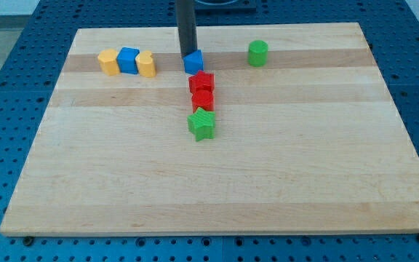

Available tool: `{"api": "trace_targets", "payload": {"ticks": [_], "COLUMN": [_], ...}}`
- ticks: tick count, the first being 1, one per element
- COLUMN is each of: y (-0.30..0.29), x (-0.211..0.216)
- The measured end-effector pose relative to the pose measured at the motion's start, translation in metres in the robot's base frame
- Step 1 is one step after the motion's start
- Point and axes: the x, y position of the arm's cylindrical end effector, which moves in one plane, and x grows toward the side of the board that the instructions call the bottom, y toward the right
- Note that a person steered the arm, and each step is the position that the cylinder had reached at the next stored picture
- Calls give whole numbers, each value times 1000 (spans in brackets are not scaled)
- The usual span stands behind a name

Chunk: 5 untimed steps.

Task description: Slide the blue triangle below the yellow heart

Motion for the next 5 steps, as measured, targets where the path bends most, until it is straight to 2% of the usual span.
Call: {"api": "trace_targets", "payload": {"ticks": [1, 2, 3, 4, 5], "y": [-7, -4, 38, 74, 76], "x": [11, -38, -69, -51, -19]}}
